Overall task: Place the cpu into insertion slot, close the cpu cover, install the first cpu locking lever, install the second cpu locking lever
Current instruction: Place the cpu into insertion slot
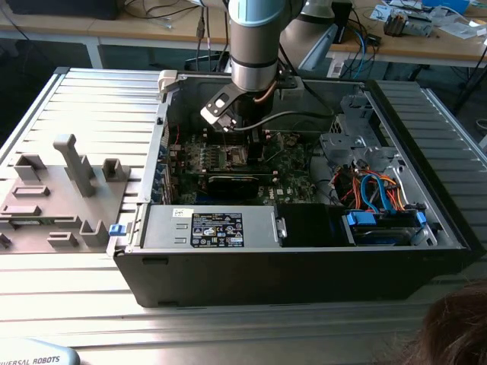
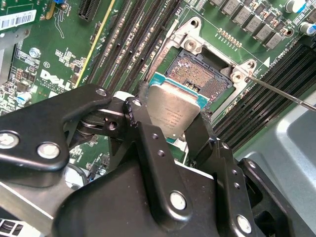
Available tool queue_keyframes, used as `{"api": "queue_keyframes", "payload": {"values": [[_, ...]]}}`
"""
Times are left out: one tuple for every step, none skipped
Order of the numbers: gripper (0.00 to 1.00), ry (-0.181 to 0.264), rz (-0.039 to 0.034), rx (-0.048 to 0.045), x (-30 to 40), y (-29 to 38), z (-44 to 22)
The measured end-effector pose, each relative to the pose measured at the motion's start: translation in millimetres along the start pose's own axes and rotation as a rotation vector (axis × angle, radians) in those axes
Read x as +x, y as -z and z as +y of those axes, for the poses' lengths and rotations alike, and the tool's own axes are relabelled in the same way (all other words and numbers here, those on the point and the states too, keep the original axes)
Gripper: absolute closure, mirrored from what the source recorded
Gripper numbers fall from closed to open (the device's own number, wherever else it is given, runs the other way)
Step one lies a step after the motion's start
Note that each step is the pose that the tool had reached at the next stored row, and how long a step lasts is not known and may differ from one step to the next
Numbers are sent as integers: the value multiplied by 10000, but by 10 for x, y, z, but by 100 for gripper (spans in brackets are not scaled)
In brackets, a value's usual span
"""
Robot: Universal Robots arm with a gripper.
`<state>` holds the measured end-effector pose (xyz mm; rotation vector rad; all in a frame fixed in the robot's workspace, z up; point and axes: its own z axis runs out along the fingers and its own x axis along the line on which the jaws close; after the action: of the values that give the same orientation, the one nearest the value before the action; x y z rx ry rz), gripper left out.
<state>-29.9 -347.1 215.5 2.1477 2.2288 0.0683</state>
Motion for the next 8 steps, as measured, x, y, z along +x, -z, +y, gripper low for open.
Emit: {"api": "queue_keyframes", "payload": {"values": [[46, 0, 0, 0, 0, -2, 0], [46, 0, 0, 0, 0, -3, 0], [46, 0, 0, 0, 0, -5, 0], [46, 0, 0, 0, 0, -6, 0], [46, 0, 0, 0, 0, -7, -1], [46, 0, 0, 0, 0, -8, -1], [46, 0, 0, 1, 0, -9, -1], [46, 0, 0, 0, 0, -11, -1]]}}
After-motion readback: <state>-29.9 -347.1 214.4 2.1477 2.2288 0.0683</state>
